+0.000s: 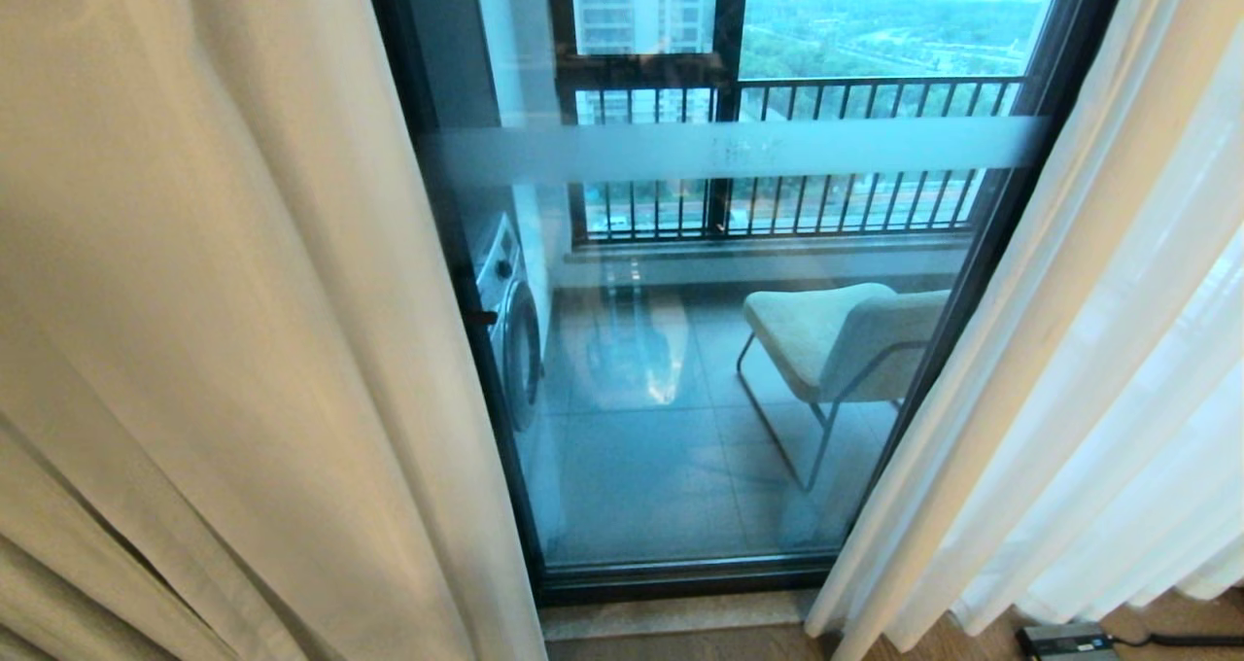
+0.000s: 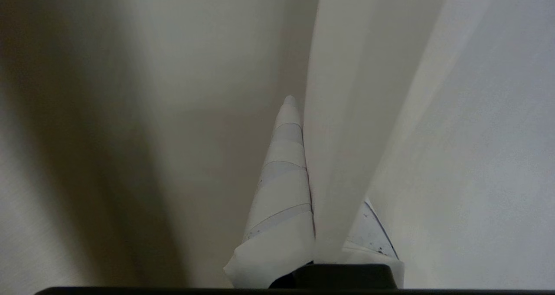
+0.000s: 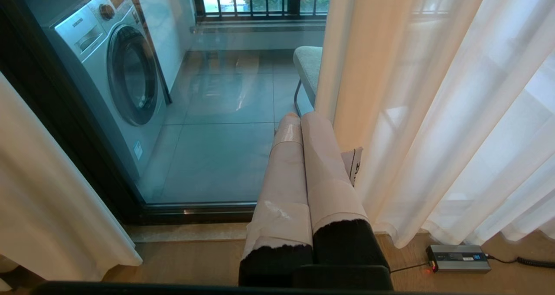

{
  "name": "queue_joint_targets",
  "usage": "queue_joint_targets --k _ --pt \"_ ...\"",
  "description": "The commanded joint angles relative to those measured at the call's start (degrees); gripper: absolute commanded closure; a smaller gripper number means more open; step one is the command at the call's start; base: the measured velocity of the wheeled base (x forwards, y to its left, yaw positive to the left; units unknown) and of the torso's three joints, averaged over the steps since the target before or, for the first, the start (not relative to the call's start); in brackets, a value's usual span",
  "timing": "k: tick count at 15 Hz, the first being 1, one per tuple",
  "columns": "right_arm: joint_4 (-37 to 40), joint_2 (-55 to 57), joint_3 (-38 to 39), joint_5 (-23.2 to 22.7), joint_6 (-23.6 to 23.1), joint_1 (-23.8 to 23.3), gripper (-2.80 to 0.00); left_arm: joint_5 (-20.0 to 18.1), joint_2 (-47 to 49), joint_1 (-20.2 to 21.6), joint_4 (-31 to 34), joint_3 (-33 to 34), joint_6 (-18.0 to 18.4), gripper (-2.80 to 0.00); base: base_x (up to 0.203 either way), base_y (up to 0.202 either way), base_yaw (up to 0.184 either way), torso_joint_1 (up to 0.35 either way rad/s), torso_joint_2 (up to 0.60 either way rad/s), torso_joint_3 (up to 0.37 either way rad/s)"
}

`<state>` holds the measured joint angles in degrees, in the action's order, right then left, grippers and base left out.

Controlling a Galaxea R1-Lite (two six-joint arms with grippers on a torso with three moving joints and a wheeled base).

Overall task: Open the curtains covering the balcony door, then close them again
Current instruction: Pull the inner curtains open on both sides

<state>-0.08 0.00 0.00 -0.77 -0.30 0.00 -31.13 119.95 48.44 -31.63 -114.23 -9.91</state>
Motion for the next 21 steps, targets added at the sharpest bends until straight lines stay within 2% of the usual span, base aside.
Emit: queue_joint_targets --k 1,4,11,17,21 --pt "-0.01 0.0 0.0 -0.02 -0.05 0.0 0.0 -0.15 3.98 2.34 -2.19 -0.15 -1.26 0.0 0.0 0.0 0.0 0.0 0.0 0.0" --pt "-0.01 0.0 0.0 -0.02 0.03 0.0 0.0 -0.15 7.82 5.47 -6.07 -0.21 -3.28 0.0 0.0 0.0 0.0 0.0 0.0 0.0" --pt "-0.01 0.0 0.0 -0.02 -0.04 0.0 0.0 -0.16 13.67 11.08 -8.77 -0.38 -3.89 0.0 0.0 0.0 0.0 0.0 0.0 0.0" --pt "-0.01 0.0 0.0 -0.02 -0.04 0.0 0.0 -0.15 15.57 13.78 -10.37 -0.56 -3.98 0.0 0.0 0.0 0.0 0.0 0.0 0.0" --pt "-0.01 0.0 0.0 -0.02 -0.05 0.0 0.0 -0.15 15.22 13.87 -10.56 -0.54 -3.98 0.0 0.0 0.0 0.0 0.0 0.0 0.0"
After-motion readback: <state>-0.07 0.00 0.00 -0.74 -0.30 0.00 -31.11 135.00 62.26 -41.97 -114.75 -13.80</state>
